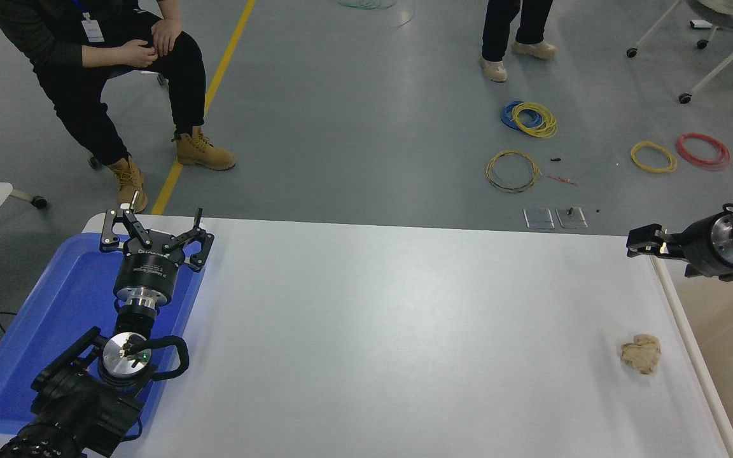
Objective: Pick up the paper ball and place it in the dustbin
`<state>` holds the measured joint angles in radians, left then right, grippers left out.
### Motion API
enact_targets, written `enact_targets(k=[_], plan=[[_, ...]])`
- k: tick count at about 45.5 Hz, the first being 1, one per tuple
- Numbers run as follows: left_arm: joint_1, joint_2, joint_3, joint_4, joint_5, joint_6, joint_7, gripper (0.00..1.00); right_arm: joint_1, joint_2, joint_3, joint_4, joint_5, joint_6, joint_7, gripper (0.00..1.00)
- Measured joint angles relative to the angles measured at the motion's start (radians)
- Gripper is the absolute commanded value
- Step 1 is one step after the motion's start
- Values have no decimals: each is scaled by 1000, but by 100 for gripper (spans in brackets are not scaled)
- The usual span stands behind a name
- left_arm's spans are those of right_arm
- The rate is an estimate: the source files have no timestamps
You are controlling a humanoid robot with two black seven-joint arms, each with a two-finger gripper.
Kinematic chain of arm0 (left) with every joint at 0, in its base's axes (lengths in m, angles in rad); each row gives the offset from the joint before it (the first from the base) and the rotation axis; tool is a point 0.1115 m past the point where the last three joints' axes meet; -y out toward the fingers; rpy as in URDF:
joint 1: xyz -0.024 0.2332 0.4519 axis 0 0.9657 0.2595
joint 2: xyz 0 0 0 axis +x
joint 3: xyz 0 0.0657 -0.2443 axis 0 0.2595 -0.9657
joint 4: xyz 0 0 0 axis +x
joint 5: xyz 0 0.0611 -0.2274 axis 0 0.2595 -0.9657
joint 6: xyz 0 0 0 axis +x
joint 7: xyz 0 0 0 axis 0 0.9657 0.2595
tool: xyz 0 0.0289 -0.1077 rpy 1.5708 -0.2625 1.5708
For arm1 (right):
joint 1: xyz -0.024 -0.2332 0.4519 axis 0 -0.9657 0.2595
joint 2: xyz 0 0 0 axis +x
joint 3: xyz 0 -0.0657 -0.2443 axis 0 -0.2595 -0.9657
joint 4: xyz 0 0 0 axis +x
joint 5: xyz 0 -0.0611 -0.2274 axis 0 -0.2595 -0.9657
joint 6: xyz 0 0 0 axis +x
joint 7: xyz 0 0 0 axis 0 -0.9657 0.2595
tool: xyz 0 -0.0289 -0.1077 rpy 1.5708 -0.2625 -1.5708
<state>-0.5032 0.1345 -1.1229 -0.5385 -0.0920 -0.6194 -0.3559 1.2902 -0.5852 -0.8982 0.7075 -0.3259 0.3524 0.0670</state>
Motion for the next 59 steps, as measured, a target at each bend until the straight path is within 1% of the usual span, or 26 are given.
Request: enact_targets(k=[10, 30, 59], plan=[[0, 0, 0, 0, 0, 0, 0, 100, -99, 5, 11, -51, -5, -52, 0, 100], [0, 0, 0, 0, 0, 0, 0, 100, -218, 42, 21, -75, -5, -136, 1, 100], [-1, 0, 0, 0, 0, 0, 0, 100, -338, 88, 115, -89, -4, -202, 0, 99]])
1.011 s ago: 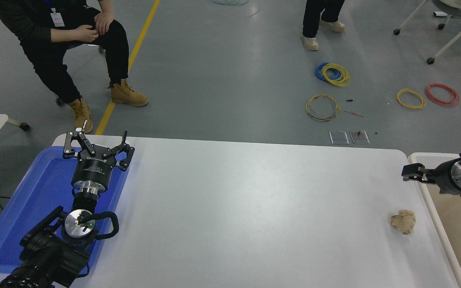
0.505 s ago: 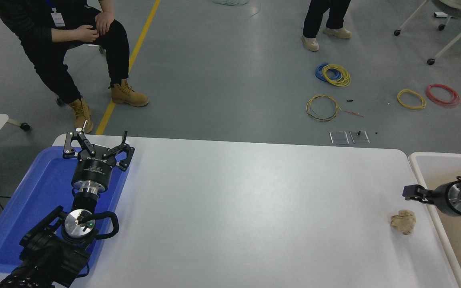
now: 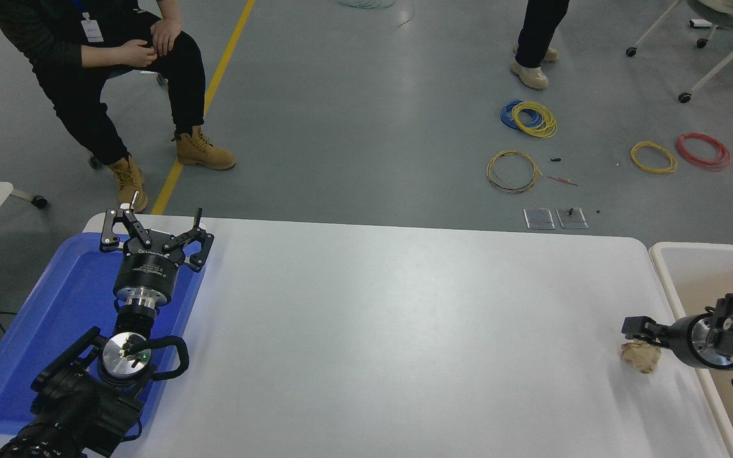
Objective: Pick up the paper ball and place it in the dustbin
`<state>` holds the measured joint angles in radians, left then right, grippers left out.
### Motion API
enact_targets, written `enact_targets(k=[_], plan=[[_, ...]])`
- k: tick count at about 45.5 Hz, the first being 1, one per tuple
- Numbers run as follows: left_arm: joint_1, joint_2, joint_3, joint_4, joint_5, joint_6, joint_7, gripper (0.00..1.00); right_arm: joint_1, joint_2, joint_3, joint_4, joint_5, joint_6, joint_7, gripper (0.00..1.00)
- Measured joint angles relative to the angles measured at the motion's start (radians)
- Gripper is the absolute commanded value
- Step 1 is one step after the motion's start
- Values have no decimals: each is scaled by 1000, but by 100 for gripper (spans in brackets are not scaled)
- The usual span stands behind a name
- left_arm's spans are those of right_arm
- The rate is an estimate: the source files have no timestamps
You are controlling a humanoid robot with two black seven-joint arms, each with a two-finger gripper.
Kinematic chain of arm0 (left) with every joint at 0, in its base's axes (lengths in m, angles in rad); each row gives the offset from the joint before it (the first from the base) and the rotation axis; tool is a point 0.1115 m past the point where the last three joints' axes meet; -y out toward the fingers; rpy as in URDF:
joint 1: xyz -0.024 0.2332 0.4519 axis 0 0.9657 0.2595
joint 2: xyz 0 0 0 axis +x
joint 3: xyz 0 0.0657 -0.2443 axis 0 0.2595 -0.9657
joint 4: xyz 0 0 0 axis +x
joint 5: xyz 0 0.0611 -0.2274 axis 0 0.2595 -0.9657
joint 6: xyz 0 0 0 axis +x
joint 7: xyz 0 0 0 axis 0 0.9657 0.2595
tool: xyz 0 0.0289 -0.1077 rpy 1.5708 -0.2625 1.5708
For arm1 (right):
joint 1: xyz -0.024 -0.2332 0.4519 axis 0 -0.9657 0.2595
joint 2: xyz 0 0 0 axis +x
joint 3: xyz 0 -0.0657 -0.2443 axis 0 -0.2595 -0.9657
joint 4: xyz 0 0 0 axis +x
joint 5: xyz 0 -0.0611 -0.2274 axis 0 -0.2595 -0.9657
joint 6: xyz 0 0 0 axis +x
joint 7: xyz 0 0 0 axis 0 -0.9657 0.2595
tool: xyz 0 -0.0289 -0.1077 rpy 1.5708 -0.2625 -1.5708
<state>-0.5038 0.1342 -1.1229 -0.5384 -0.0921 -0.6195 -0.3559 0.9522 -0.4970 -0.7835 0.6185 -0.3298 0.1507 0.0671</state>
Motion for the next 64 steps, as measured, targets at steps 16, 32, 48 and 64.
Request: enact_targets(k=[16, 32, 48, 64], plan=[[0, 0, 0, 0, 0, 0, 0, 100, -34, 20, 7, -12, -2, -56, 1, 47], [0, 0, 0, 0, 0, 0, 0, 100, -45, 26, 3, -3, -6, -69, 3, 0], [-1, 0, 0, 0, 0, 0, 0, 100, 2, 6, -21, 4, -28, -62, 4, 0], [-1, 0, 0, 0, 1, 0, 0, 100, 138, -102, -33, 103, -105, -1, 2, 0]])
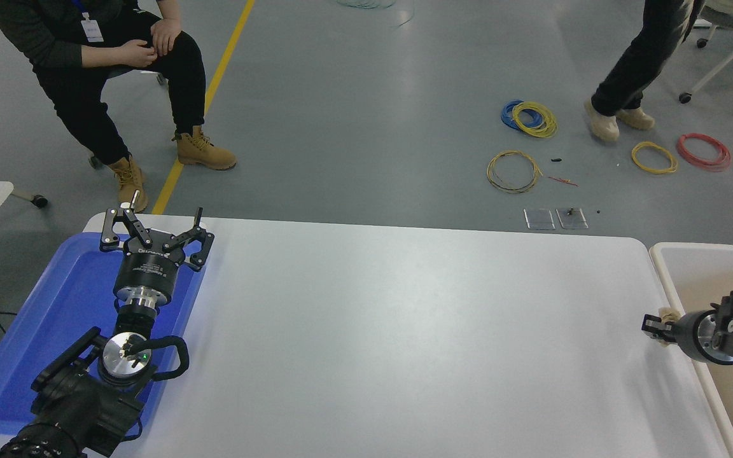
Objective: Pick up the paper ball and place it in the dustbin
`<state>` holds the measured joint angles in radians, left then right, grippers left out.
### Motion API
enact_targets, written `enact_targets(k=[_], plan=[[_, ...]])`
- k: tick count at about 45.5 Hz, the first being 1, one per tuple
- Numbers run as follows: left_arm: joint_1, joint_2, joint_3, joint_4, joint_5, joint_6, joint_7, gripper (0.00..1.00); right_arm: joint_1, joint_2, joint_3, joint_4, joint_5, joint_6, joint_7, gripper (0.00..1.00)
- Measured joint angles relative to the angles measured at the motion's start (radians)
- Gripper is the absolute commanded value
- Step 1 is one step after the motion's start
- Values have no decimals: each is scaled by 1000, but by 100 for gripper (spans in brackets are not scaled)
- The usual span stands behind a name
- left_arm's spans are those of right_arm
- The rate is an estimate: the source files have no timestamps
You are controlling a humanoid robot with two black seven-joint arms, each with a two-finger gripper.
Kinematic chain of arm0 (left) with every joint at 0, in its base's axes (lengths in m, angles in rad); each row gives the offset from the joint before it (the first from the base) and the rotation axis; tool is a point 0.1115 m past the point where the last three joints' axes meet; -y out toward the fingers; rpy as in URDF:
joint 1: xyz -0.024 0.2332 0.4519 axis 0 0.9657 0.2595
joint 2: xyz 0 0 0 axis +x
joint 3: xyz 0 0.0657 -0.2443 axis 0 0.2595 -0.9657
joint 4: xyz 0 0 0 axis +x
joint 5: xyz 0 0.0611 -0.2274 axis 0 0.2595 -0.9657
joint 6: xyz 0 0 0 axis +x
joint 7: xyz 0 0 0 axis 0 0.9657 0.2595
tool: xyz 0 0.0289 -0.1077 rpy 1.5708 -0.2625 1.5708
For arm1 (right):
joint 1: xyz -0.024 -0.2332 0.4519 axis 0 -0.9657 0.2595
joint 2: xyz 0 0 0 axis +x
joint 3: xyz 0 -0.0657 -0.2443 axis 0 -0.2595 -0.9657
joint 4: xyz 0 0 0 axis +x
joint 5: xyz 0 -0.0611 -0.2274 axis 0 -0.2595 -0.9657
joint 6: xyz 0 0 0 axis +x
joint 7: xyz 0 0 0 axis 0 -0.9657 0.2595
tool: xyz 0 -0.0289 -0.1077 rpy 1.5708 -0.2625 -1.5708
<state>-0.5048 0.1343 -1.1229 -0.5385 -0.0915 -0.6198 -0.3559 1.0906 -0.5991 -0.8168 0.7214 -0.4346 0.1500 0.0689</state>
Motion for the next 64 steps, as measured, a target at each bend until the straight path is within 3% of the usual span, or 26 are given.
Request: enact_targets(k=[29, 48, 64], plan=[[1, 0, 0, 0, -1, 0, 0, 100, 640, -190, -200, 321, -118, 341, -8, 0], [1, 0, 0, 0, -1, 0, 0, 100, 923, -225, -247, 354, -192, 534, -10, 0], [0, 0, 0, 0, -1, 0, 0, 100, 999, -227, -270, 359, -209, 585, -11, 0]])
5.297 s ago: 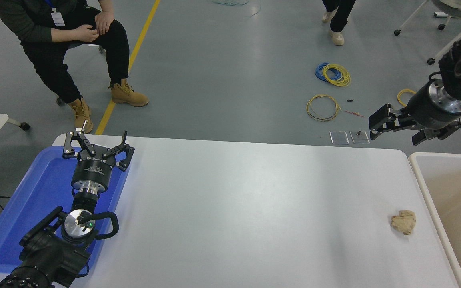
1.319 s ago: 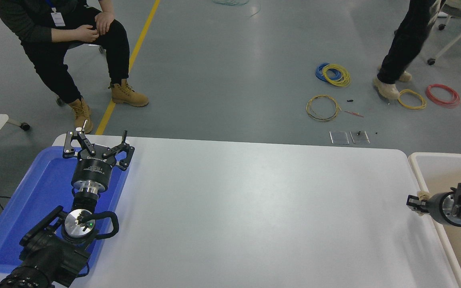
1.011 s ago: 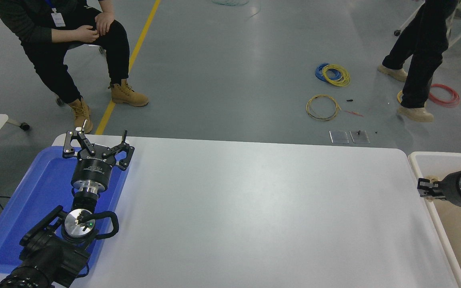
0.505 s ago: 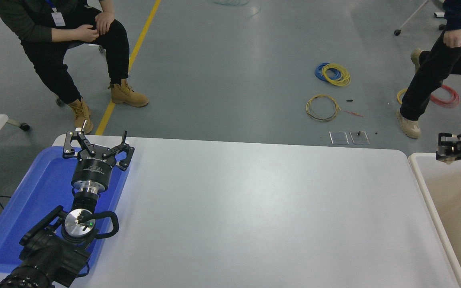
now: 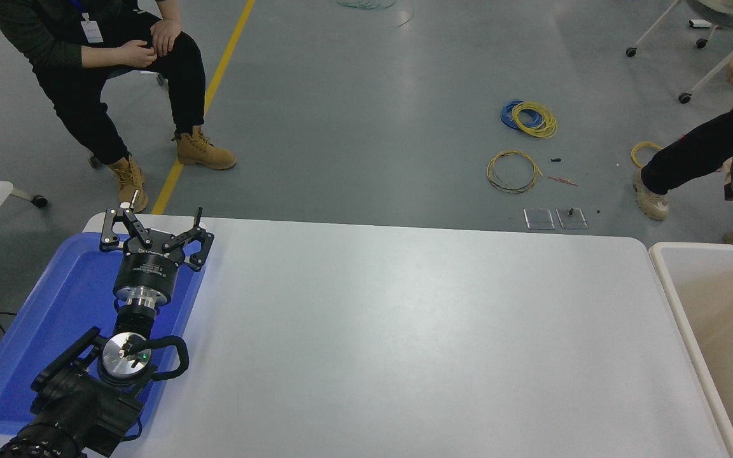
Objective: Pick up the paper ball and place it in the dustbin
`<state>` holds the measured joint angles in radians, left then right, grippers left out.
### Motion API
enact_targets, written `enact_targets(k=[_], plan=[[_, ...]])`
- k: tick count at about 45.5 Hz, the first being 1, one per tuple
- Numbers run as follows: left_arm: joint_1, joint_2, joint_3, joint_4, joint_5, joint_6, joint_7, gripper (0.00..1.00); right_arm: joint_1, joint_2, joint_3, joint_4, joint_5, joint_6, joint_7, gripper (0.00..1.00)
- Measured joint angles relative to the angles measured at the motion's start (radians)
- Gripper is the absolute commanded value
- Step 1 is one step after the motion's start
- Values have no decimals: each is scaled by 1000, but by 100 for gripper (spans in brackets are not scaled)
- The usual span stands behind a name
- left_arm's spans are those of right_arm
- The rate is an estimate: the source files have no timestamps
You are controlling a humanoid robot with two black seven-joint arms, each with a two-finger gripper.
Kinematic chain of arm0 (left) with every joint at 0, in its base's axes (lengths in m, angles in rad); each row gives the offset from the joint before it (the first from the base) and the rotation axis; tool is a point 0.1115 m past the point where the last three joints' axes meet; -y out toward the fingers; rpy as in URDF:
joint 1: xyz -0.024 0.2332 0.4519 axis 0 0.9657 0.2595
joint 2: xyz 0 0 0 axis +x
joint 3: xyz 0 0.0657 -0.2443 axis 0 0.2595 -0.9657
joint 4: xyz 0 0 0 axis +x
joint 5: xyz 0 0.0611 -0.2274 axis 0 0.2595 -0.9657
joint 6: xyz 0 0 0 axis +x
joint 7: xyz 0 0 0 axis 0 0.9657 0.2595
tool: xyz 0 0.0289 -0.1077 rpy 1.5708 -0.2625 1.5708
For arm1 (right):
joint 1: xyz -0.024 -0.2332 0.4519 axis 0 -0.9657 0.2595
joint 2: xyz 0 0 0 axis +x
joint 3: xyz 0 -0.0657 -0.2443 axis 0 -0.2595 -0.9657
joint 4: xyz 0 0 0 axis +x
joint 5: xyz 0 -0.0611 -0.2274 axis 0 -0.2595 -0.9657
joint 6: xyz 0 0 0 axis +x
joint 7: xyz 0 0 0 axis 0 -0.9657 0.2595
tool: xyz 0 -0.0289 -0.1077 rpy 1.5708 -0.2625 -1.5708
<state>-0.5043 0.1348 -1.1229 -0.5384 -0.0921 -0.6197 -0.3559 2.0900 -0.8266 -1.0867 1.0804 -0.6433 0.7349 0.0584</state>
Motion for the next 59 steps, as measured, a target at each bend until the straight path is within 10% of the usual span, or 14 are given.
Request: enact_targets(k=[59], plan=[[1, 0, 0, 0, 0, 0, 0, 100, -1083, 141, 298, -874, 204, -604, -3, 0]])
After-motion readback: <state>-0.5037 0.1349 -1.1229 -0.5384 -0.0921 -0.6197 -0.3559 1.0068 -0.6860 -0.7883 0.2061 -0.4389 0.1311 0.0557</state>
